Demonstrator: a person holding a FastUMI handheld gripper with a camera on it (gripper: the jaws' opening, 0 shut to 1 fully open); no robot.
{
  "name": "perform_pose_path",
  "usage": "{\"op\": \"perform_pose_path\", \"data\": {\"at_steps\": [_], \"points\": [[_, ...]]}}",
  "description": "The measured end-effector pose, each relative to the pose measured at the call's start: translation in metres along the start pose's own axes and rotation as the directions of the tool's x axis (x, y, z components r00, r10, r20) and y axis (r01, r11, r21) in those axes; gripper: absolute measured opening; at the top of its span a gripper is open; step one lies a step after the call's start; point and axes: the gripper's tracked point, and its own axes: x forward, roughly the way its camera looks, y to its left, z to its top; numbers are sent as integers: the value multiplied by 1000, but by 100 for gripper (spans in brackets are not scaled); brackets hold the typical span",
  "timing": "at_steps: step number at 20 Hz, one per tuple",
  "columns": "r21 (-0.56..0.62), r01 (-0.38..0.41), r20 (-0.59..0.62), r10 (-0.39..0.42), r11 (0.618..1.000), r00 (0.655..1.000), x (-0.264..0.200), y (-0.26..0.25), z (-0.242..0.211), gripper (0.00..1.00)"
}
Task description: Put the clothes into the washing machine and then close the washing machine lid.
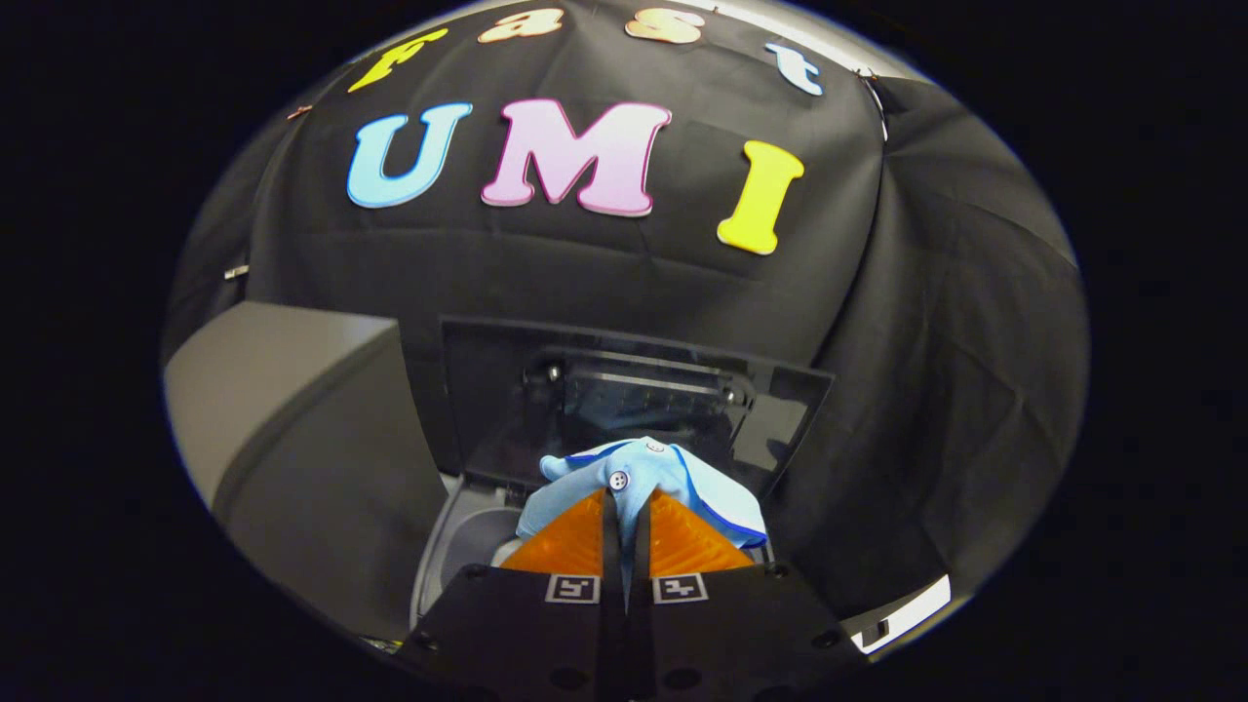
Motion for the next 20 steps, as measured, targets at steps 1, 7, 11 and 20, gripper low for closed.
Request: {"op": "perform_pose_path", "data": {"at_steps": [1,7,11,20], "points": [[4,-5,-25,5,1000,1000,8,2,-13,5],[-33,-42,-176,36,999,984,43,12,-104,5],[-40,-74,-275,60,996,960,65,22,-150,5],[0,-97,-436,87,995,896,82,32,-226,5]]}}
